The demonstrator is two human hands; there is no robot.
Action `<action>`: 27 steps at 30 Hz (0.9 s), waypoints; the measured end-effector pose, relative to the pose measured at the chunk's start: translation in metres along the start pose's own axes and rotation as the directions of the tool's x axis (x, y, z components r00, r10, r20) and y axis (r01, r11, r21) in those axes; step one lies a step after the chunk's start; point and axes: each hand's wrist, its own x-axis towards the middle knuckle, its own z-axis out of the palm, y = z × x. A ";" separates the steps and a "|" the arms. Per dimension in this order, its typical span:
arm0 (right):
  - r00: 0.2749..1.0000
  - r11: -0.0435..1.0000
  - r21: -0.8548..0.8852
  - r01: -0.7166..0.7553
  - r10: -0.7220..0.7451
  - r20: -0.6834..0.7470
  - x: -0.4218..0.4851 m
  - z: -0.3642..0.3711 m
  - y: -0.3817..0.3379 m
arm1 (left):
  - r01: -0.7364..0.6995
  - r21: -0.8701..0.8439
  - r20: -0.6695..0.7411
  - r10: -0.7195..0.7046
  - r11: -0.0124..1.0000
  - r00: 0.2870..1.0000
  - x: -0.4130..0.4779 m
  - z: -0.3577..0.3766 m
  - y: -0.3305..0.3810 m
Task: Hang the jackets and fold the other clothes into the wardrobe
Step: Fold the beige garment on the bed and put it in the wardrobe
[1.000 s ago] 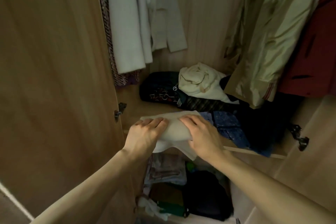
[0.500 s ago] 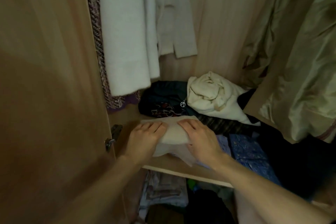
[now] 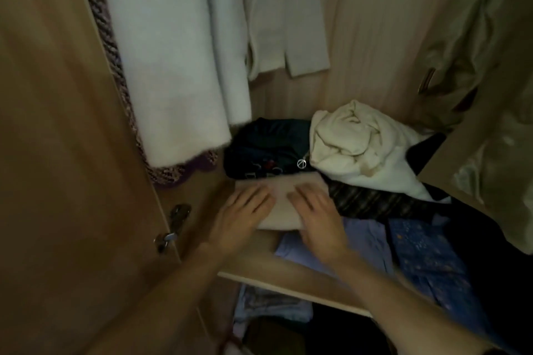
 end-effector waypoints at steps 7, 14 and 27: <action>0.930 0.998 0.050 -0.038 0.017 0.366 -0.081 0.052 0.000 | 0.032 -0.154 0.440 0.039 0.987 0.897 -0.079 0.039 0.015; 0.924 0.997 0.024 -0.080 0.065 0.376 -0.083 0.051 -0.006 | -0.024 -0.083 0.289 0.047 0.996 0.956 -0.078 0.045 0.030; 0.916 0.986 0.053 -0.159 0.127 0.380 -0.012 0.104 -0.022 | 0.271 -0.070 0.484 -0.205 0.960 0.851 -0.045 0.077 -0.046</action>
